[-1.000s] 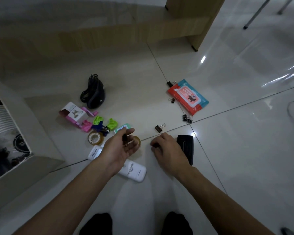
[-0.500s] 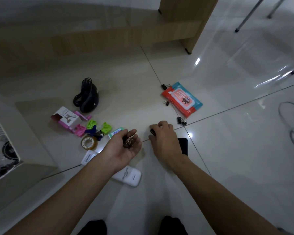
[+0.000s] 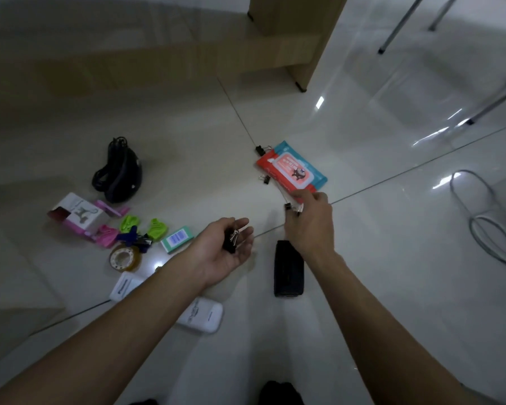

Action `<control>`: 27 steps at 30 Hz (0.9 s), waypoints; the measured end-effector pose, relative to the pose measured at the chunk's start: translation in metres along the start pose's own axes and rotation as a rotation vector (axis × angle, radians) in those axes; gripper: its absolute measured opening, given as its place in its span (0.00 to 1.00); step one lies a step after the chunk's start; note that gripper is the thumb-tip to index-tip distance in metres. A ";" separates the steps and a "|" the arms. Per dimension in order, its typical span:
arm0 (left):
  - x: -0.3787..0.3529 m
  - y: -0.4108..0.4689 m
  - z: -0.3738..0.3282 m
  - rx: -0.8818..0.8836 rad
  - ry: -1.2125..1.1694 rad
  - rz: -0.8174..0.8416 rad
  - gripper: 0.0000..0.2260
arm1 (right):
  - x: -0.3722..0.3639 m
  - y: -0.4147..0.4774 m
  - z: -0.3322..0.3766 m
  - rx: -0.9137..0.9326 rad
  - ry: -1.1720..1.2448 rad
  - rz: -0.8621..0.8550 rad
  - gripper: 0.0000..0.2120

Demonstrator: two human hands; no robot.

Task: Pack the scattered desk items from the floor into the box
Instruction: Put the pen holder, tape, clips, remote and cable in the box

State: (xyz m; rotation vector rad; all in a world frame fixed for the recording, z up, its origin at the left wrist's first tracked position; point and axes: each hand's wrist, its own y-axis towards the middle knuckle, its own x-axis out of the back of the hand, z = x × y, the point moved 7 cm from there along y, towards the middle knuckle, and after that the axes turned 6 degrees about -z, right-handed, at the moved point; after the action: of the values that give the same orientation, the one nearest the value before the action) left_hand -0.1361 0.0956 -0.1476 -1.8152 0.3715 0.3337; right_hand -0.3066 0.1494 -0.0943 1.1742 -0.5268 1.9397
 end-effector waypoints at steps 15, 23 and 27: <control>-0.014 0.021 0.010 0.038 -0.001 0.036 0.13 | -0.012 -0.026 0.014 0.028 0.346 0.466 0.04; -0.005 0.024 -0.001 0.006 -0.078 -0.009 0.12 | -0.033 0.031 -0.007 0.113 -0.091 0.281 0.14; -0.004 0.023 -0.010 -0.029 -0.088 -0.021 0.12 | -0.030 0.030 0.013 0.125 0.152 0.249 0.08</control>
State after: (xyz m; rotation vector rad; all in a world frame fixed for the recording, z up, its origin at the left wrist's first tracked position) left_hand -0.1494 0.0802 -0.1636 -1.8248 0.2872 0.4044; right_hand -0.3154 0.1104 -0.1133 1.0665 -0.4963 2.2832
